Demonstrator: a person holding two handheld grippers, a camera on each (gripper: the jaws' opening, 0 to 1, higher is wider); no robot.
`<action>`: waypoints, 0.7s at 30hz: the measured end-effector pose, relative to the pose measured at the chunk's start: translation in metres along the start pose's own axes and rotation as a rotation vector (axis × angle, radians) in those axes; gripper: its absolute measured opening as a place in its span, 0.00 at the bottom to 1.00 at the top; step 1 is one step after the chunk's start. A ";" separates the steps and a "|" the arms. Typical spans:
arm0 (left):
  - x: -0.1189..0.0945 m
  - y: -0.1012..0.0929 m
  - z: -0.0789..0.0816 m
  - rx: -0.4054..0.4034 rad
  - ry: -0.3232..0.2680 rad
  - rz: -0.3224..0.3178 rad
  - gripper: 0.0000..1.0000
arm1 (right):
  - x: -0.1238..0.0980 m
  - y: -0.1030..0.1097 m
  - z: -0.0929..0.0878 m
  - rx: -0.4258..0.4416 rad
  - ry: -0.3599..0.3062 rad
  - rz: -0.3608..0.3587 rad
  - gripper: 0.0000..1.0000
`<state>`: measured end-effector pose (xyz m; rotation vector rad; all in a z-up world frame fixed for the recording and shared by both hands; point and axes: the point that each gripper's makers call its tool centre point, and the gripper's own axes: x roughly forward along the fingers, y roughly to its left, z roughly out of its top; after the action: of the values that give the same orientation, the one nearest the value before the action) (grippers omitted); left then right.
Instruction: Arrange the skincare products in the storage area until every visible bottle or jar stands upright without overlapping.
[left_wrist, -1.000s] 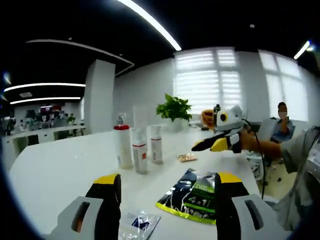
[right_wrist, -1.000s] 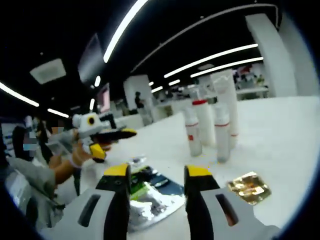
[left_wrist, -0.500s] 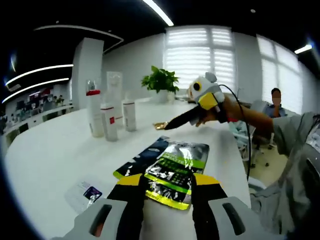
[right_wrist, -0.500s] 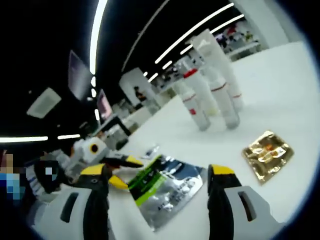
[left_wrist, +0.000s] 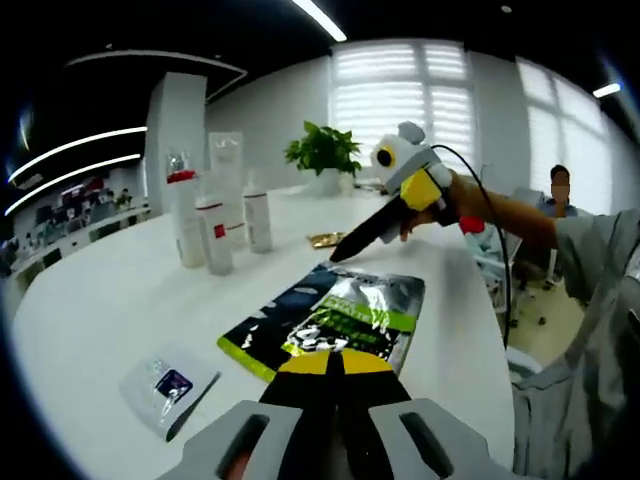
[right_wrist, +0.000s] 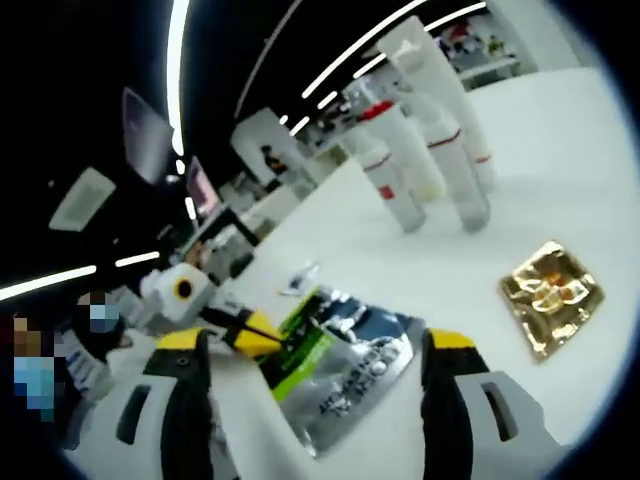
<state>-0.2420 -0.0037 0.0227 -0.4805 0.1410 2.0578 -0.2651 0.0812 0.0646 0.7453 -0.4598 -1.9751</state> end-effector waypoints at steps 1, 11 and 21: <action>0.000 0.000 0.000 -0.008 0.000 -0.003 0.00 | 0.000 0.000 0.000 0.009 0.003 0.006 0.86; 0.000 -0.003 0.000 -0.014 -0.006 0.003 0.00 | -0.005 0.004 0.008 0.200 -0.014 0.118 0.74; 0.003 -0.002 0.001 -0.015 -0.009 0.000 0.00 | 0.005 -0.001 -0.010 0.183 0.038 0.062 0.56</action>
<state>-0.2417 -0.0003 0.0223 -0.4808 0.1202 2.0621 -0.2610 0.0772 0.0546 0.8716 -0.6398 -1.8753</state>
